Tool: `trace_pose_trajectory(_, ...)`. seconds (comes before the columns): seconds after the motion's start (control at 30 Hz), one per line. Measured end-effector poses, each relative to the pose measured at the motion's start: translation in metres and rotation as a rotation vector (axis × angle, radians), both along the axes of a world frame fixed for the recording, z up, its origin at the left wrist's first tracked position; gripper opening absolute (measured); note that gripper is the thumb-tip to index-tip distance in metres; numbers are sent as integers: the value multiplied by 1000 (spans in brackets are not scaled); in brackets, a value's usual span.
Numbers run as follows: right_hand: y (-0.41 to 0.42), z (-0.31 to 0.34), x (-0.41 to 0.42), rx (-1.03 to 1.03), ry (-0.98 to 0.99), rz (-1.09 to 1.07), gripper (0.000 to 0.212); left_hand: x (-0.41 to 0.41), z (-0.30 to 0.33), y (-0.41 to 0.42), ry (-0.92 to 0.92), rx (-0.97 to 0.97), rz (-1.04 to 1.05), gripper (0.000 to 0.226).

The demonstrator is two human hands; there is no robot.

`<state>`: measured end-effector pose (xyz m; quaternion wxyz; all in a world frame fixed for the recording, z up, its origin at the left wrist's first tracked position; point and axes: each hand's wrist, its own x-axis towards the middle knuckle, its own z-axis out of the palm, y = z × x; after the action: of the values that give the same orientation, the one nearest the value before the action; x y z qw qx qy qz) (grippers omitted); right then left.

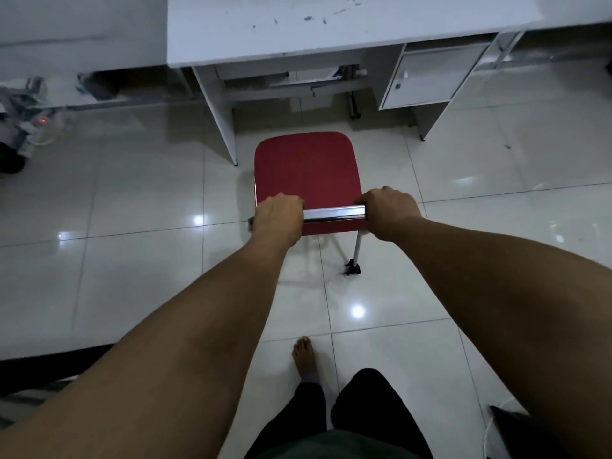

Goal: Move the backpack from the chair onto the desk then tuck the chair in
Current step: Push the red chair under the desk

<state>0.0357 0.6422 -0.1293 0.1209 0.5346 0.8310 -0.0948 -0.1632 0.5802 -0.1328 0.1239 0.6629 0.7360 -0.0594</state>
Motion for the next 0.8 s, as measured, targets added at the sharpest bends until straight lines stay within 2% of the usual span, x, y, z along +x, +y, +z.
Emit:
trace_pose_trajectory(0.47, 102, -3, -25, -7, 9, -7, 26, -26, -4, 106, 25, 1, 8, 32)
trace_pose_trajectory(0.8, 213, -4, -46, -13, 98, 34, 22, -44, 0, 214, 63, -41, 83, 28)
